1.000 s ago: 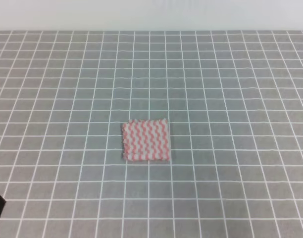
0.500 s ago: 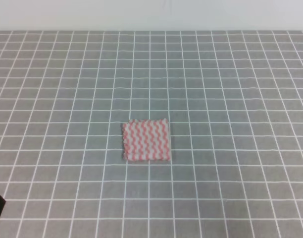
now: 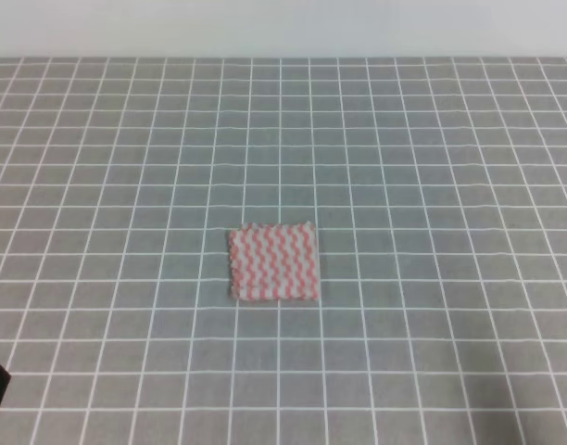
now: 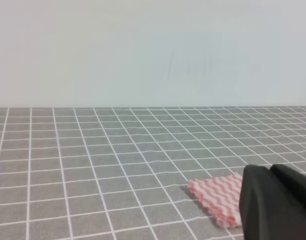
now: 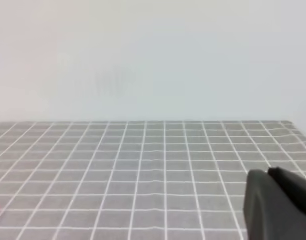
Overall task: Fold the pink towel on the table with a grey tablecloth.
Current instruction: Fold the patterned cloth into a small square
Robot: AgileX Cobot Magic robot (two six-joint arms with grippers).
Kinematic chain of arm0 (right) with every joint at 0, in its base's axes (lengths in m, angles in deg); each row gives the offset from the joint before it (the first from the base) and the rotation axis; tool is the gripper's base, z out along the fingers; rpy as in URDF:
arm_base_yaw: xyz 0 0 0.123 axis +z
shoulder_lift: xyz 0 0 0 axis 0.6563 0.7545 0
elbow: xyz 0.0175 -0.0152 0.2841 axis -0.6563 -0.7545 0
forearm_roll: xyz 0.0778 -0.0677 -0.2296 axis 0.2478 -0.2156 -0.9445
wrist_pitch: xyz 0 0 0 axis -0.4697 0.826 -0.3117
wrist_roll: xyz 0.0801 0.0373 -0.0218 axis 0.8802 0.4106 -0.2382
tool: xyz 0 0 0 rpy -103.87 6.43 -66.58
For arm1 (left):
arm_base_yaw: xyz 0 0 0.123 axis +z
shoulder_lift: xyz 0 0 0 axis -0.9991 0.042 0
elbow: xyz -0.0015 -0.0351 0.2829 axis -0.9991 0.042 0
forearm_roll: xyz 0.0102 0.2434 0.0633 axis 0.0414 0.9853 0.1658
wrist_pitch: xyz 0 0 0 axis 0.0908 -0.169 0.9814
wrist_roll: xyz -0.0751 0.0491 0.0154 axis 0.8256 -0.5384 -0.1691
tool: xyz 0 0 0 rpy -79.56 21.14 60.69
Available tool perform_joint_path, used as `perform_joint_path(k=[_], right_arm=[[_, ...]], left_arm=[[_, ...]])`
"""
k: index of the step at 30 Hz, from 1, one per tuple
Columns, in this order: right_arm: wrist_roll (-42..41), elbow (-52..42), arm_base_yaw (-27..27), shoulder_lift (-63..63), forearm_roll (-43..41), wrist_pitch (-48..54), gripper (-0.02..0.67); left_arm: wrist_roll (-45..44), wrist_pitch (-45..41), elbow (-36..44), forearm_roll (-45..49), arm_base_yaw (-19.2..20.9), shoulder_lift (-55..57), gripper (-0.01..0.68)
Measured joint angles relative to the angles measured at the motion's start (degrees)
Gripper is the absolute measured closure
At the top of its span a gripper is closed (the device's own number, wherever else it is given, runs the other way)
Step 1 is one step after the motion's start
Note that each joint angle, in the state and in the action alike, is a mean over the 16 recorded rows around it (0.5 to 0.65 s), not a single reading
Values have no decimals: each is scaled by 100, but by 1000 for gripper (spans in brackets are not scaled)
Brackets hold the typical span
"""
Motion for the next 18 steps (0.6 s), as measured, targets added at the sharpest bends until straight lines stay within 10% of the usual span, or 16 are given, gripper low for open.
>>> perform_joint_path(k=[18], right_arm=[[10, -404, -368, -679, -97, 1422, 651]], left_arm=[[3, -26, -5, 3, -3, 26, 673]])
